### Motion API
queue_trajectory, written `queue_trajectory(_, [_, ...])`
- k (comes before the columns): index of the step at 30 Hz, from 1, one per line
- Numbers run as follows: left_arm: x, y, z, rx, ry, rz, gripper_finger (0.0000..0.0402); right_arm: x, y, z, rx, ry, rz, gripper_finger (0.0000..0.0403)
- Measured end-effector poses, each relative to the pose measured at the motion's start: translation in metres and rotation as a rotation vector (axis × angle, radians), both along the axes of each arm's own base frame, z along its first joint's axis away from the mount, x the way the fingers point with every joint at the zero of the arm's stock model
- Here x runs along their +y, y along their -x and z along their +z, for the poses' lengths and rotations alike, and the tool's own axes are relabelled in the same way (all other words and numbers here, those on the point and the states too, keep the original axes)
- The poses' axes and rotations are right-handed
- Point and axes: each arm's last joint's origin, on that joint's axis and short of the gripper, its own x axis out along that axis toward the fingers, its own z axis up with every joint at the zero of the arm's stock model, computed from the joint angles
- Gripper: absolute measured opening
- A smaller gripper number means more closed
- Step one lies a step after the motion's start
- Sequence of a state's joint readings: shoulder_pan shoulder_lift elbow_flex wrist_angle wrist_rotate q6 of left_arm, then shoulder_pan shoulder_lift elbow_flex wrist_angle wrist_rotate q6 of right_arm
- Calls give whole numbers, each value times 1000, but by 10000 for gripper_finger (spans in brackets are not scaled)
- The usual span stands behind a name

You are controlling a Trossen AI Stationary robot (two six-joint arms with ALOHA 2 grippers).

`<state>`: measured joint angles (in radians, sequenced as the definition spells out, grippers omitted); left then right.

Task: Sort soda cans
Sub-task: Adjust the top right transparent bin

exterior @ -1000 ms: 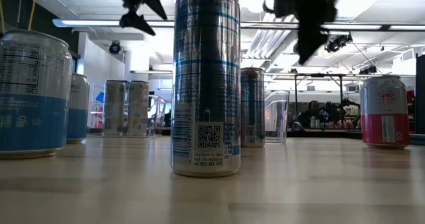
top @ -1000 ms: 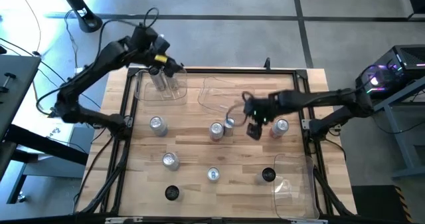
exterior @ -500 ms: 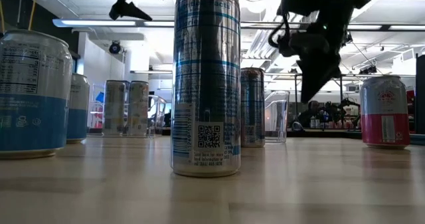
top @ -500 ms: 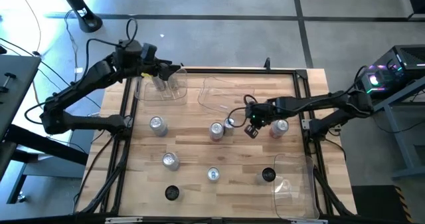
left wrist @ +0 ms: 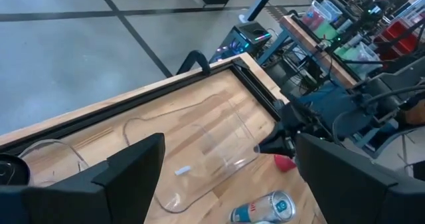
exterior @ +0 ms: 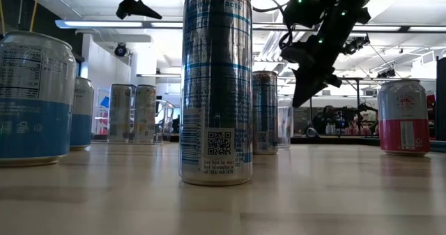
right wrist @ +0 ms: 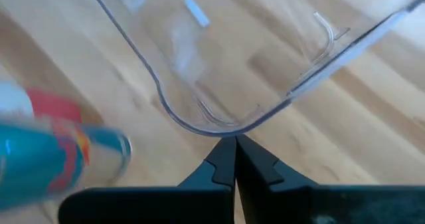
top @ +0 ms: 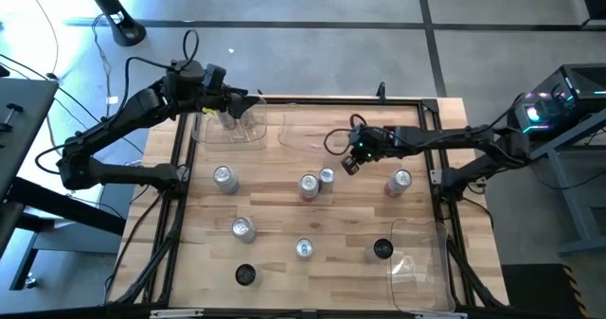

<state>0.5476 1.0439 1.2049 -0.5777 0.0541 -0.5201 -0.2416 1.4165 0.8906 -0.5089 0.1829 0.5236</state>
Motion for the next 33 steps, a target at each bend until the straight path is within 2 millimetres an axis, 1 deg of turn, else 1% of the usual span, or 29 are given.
queue_trajectory(4, [0,0,0,3,-5,14,333,-12,-9,0,-91,21,-32,0])
queue_trajectory(8, [1,0,0,4,-6,17,333,-22,-17,-8,-125,29,-58,0])
queue_trajectory(16, [1,0,0,4,-7,17,333,-38,-13,-8,-110,54,-118,0])
queue_trajectory(20, [1,0,0,13,-22,18,333,-48,-12,-6,-145,67,-152,0])
queue_trajectory(26, [1,1,0,19,-36,28,333,-57,-15,0,-239,63,-151,0])
queue_trajectory(33, [2,0,2,4,-54,26,333,-72,-12,5,-294,107,-223,0])
